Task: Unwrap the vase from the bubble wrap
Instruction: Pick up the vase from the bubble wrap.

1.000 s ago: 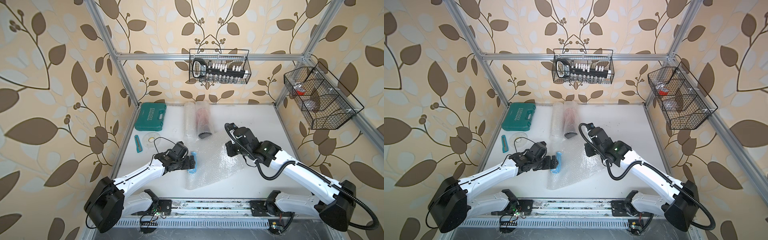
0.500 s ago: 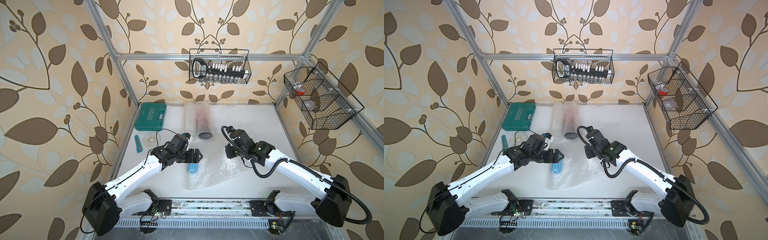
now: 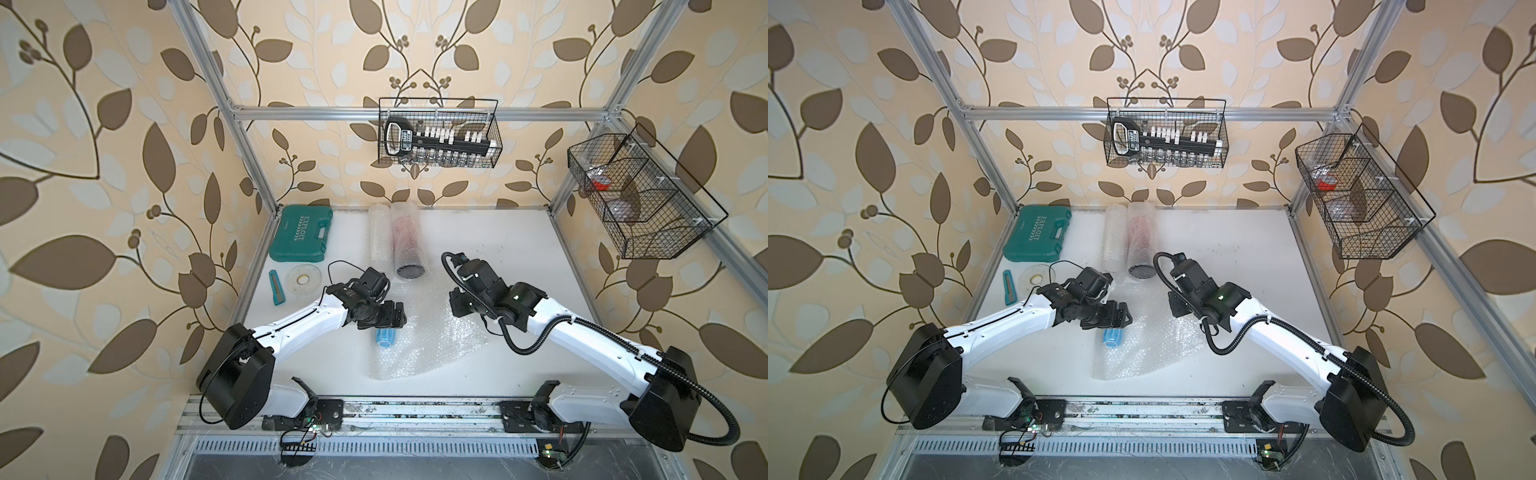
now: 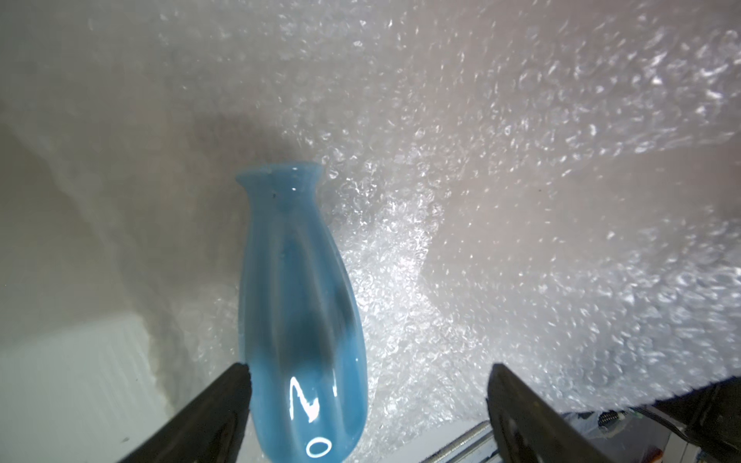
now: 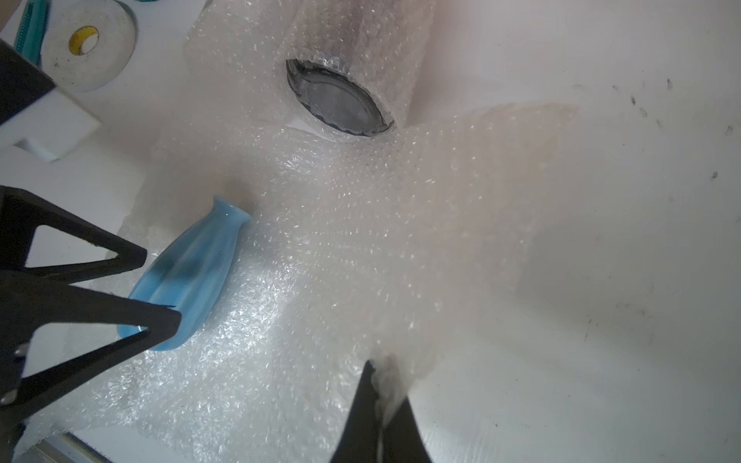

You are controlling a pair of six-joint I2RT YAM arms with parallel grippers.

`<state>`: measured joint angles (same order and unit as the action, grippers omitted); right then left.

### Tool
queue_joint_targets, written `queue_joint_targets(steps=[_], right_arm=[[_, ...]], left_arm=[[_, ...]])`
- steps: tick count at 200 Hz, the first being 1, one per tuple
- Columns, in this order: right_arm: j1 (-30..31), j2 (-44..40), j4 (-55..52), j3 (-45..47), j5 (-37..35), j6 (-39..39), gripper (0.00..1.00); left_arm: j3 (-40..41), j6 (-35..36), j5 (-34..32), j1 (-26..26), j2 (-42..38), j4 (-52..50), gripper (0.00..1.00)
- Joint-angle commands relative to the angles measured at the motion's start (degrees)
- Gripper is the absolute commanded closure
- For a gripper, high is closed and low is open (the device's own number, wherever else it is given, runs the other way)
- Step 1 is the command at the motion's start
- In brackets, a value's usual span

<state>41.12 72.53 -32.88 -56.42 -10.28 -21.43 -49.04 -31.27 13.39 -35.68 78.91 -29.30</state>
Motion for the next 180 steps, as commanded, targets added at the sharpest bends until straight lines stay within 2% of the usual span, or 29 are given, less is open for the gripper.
queue_joint_targets(steps=[1, 87, 167, 180], right_arm=[[-0.08, 0.77, 0.19, 1.32, -0.09, -0.54, 1.00], [-0.08, 2.16, 0.52, 1.82, -0.66, -0.96, 1.00], [-0.07, 3.46, -0.16, 2.52, -3.65, -1.39, 1.00], [-0.08, 3.67, -0.33, 2.59, -4.64, -1.66, 0.97]], left_arm=[[-2.07, 1.11, -3.81, -0.58, 1.32, -2.59, 0.08], [-4.91, 2.52, -7.31, -2.15, 10.41, -6.20, 0.12], [-5.89, 3.16, -7.00, -2.95, 13.50, -6.22, 0.25], [-5.63, 3.15, -6.84, -2.99, 13.71, -5.99, 0.31]])
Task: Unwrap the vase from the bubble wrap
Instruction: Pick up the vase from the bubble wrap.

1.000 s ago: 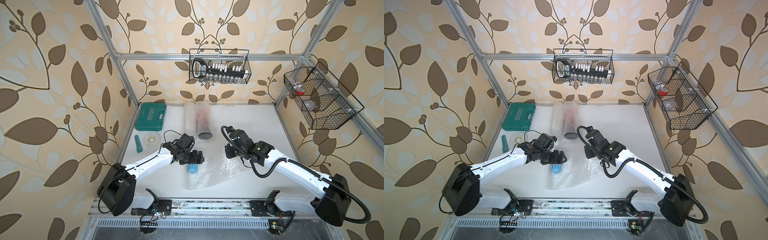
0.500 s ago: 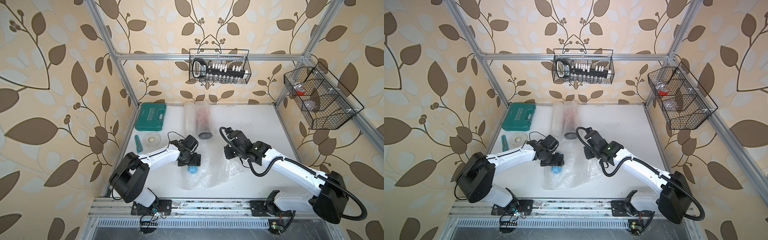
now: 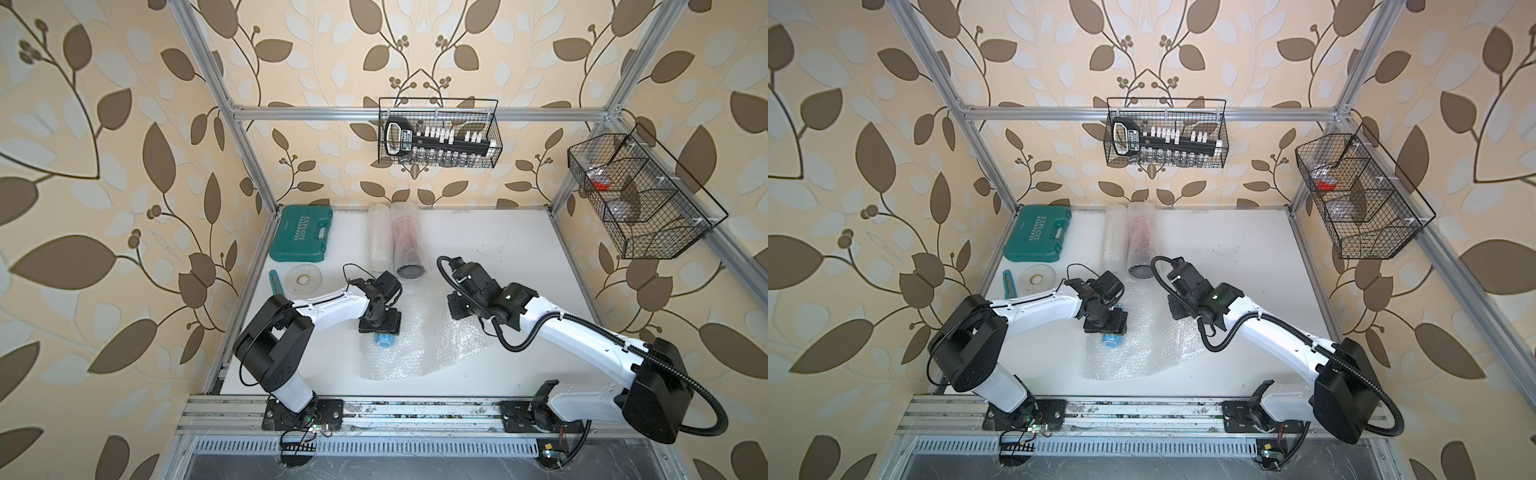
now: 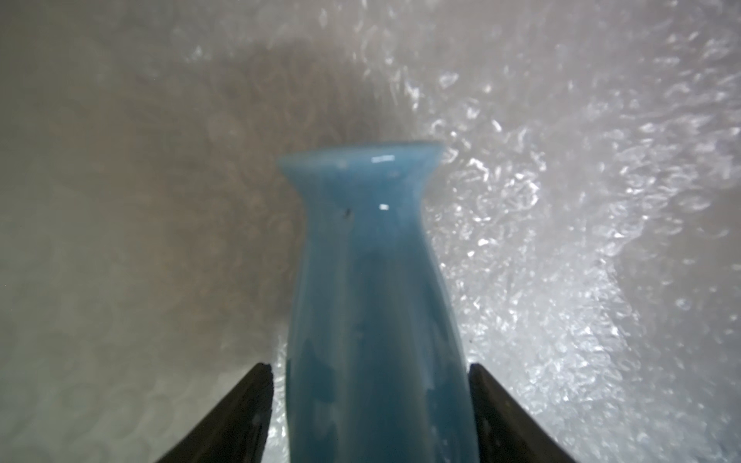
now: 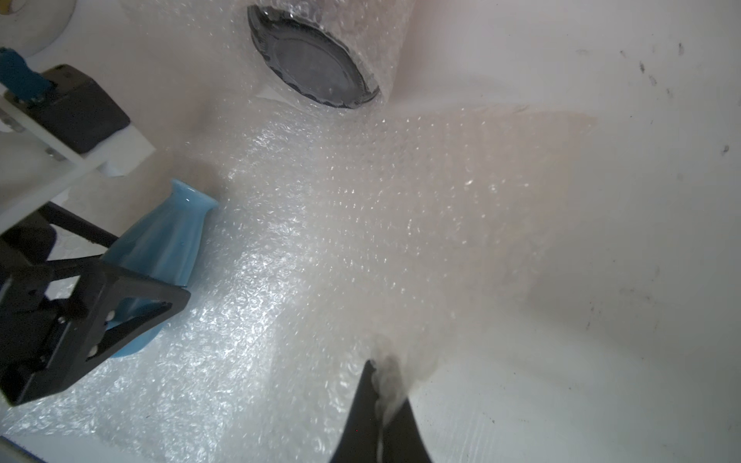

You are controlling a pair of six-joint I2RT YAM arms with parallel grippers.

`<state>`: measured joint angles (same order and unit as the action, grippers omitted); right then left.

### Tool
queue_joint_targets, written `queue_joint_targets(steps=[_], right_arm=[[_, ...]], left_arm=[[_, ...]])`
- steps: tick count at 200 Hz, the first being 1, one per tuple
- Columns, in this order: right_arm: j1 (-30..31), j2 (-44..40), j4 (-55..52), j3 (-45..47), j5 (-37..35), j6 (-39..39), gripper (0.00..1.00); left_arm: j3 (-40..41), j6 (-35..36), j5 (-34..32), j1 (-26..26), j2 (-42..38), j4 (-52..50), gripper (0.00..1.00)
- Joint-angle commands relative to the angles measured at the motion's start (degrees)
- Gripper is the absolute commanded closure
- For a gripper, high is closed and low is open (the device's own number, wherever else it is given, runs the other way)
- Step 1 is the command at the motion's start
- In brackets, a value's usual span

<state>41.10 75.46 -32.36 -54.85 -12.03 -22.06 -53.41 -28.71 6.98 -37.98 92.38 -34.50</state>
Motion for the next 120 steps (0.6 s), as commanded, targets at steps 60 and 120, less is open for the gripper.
queue_joint_targets(steps=[60, 120], right_arm=[[-0.25, 1.70, -3.06, 1.17, -8.96, -3.22, 0.62], [-5.17, 0.10, -2.66, 4.21, -10.27, -6.77, 0.45]], left_arm=[[-0.10, 0.54, -1.32, -0.70, -0.08, -0.39, 0.46], [2.44, 2.46, -1.33, -0.72, -5.45, 4.96, 0.46]])
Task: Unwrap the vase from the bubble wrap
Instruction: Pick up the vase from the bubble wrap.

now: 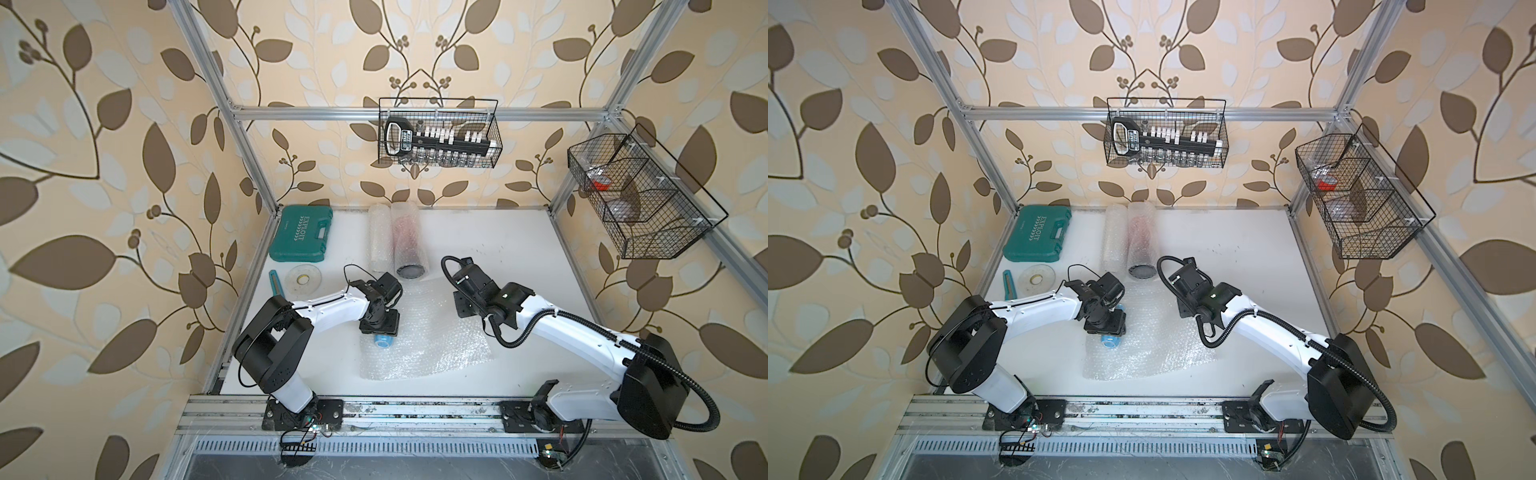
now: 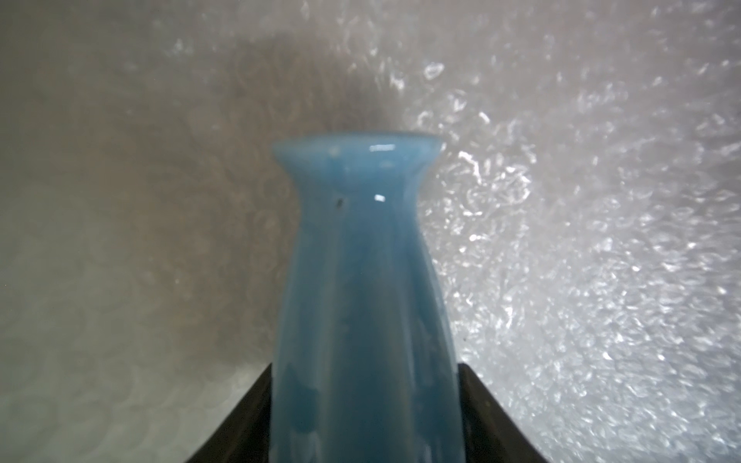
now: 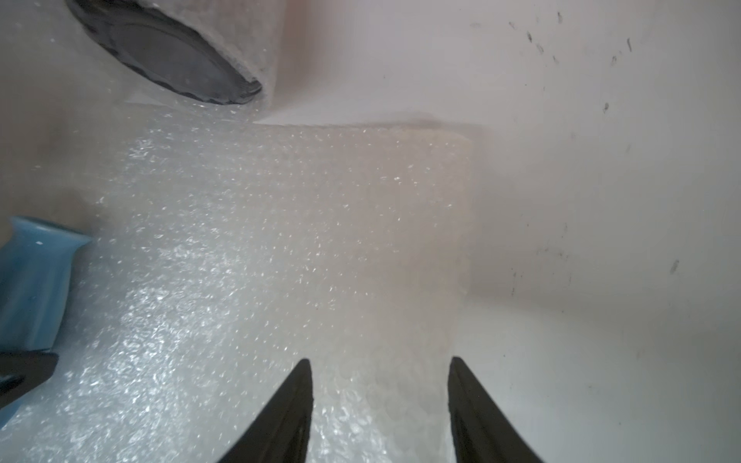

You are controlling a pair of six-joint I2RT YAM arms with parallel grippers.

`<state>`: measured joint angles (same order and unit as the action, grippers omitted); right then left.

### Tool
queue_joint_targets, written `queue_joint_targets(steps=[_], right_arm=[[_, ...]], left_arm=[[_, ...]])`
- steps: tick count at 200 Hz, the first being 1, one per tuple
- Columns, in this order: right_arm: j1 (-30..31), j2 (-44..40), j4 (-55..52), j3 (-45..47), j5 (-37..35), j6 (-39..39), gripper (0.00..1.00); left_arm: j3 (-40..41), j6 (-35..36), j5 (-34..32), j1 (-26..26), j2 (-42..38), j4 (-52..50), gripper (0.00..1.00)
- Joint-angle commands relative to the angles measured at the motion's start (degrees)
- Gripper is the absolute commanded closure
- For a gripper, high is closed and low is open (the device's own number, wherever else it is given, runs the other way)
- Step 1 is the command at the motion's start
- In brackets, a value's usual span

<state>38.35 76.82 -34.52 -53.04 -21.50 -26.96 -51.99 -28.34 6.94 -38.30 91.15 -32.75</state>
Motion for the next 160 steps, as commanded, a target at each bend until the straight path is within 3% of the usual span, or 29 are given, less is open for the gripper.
queue_joint_targets(steps=[1, 42, 85, 160], right_arm=[[-2.54, -1.37, -0.34, 2.54, -0.56, -1.78, 0.45], [-7.56, -6.01, 5.48, 6.44, 9.81, -0.15, 0.44], [-10.56, -11.66, 14.28, 9.56, 25.62, 0.82, 0.43], [-10.59, -14.60, 26.35, 10.13, 46.99, 1.11, 0.40]], left_arm=[[1.06, 2.12, -1.30, -0.38, -4.31, 3.35, 0.46], [2.87, 6.49, -0.49, -0.40, -10.29, 9.54, 0.47], [7.64, 12.36, 2.05, -0.39, -17.39, 22.47, 0.46], [12.99, 18.93, 13.75, -0.39, -23.66, 38.62, 0.45]])
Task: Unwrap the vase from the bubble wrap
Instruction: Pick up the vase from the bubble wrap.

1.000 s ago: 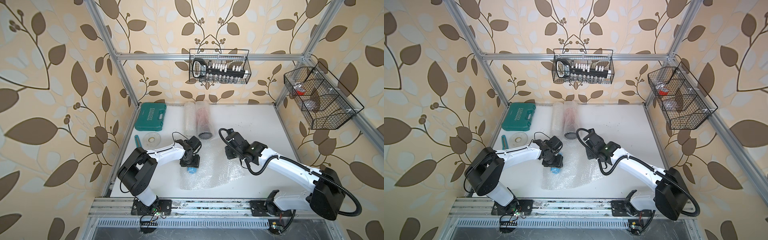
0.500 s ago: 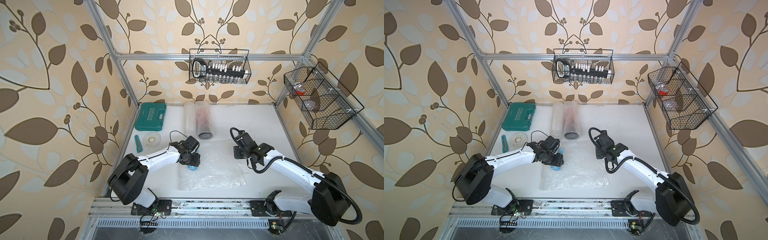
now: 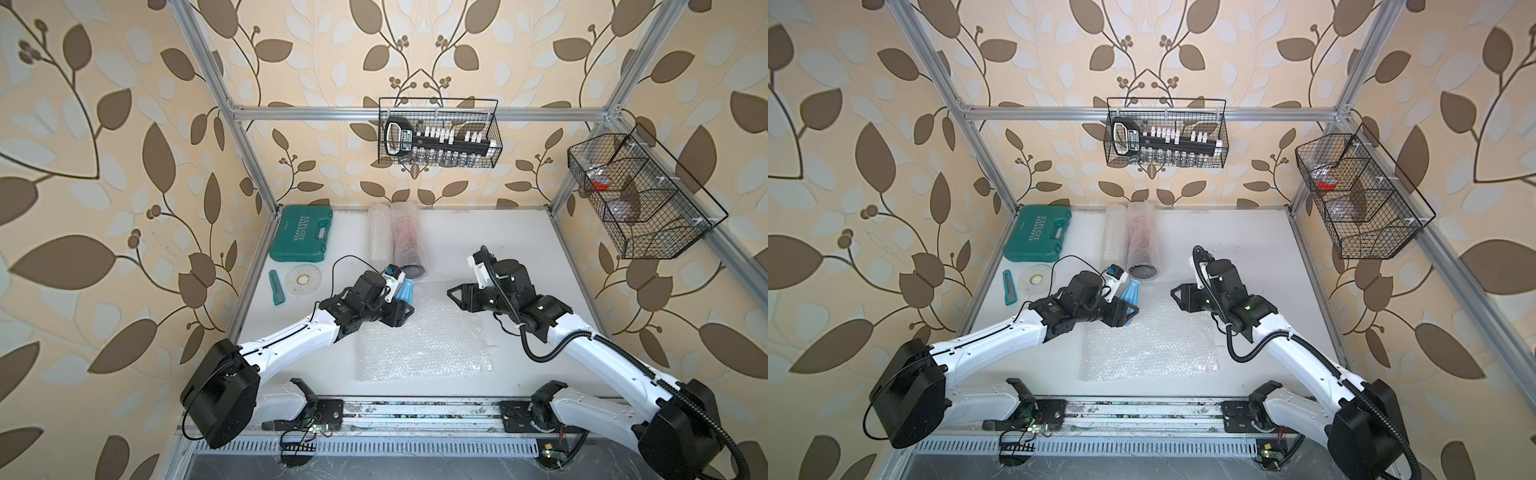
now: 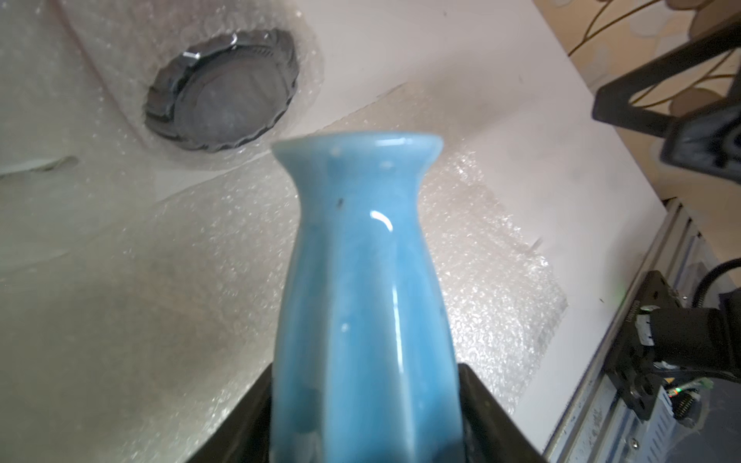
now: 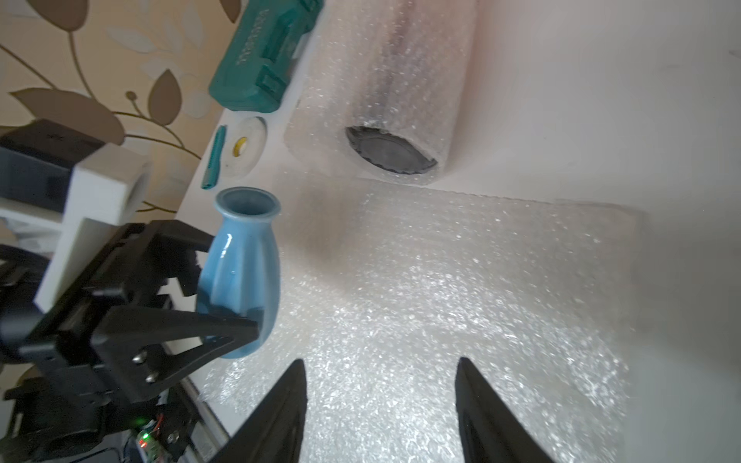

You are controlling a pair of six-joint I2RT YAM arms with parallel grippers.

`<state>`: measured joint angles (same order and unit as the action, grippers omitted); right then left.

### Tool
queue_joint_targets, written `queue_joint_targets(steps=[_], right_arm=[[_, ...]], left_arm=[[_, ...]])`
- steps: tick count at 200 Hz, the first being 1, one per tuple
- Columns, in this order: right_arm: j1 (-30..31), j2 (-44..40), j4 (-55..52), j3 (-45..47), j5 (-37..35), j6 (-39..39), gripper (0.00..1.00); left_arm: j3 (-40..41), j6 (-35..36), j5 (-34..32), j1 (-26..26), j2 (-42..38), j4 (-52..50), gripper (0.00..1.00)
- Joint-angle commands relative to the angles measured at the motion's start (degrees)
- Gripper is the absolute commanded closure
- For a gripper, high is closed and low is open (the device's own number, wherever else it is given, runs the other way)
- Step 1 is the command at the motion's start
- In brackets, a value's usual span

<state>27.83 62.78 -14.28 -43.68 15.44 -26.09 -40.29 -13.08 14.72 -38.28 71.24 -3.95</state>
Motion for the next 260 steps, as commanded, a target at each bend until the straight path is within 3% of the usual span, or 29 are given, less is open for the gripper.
queue_joint_targets(steps=[1, 45, 157, 204, 260], right_arm=[[-0.11, -0.52, 6.28, 0.78, 10.31, 0.15, 0.40], [0.57, 1.92, 12.20, -0.30, 17.37, -1.68, 0.33], [5.83, 10.37, 17.64, -7.33, 16.99, -3.29, 0.31], [6.27, 12.40, 18.72, -8.87, 17.50, -3.95, 0.38], [6.51, 14.07, 20.32, -8.90, 19.36, -4.95, 0.57]], left_arm=[[1.37, 3.76, 6.08, -0.40, -3.83, 10.00, 0.45], [1.89, 5.24, 10.76, -0.42, -5.68, 12.38, 0.45], [1.14, 4.71, 16.88, -0.46, -5.76, 13.24, 0.45], [1.36, 4.60, 18.22, -0.56, -6.20, 13.61, 0.44], [1.44, 4.69, 18.33, -0.54, -6.29, 13.58, 0.44]])
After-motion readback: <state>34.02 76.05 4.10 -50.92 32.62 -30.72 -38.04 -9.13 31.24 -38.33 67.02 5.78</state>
